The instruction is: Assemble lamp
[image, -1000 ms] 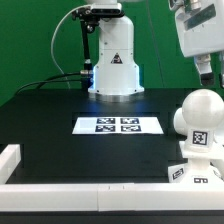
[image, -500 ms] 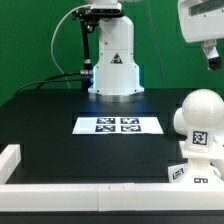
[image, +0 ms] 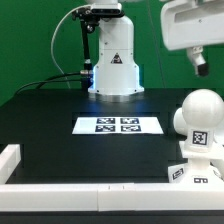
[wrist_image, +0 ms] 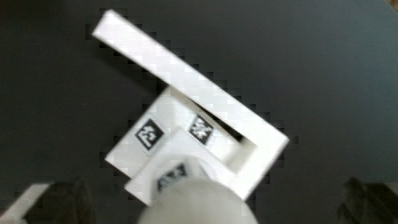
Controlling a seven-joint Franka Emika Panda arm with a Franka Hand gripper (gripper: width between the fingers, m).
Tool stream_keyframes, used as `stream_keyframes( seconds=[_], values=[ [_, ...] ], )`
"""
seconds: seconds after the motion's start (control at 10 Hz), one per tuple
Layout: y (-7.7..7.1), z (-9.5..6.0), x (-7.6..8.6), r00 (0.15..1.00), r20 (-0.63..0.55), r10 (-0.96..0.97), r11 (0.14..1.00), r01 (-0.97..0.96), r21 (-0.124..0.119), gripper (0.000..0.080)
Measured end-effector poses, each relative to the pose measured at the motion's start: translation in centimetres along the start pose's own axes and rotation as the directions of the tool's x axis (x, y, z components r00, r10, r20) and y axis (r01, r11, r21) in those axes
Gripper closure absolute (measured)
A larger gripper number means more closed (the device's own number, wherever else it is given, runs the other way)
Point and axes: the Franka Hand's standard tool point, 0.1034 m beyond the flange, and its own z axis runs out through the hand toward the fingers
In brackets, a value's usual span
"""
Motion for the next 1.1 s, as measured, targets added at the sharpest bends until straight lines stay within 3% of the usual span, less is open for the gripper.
stream_keyframes(
  seconds=[0.1,0.2,0.3,0.7,0.9,1.1],
  values=[
    [0.2,0.3,-0.5,0.989,-0.017,-0.146,0.989,0.146,-0.03,0.01],
    [0.3,0.7,-1.2,0.973,-0.038,-0.229,0.973,0.228,-0.033,0.01],
    [0.5,0.7,-1.0,0.961,-0.068,-0.268,0.963,0.267,-0.017,0.01],
    [0.8,0.9,-1.1,0.873,-0.055,-0.485,0.875,0.483,-0.04,0.01],
    [1.4,1.3,-2.5,0.677,-0.018,-0.736,0.675,0.731,-0.096,0.01],
    [2.0,1.8,-2.7,0.489,-0.025,-0.872,0.489,0.865,-0.115,0.01]
  ],
)
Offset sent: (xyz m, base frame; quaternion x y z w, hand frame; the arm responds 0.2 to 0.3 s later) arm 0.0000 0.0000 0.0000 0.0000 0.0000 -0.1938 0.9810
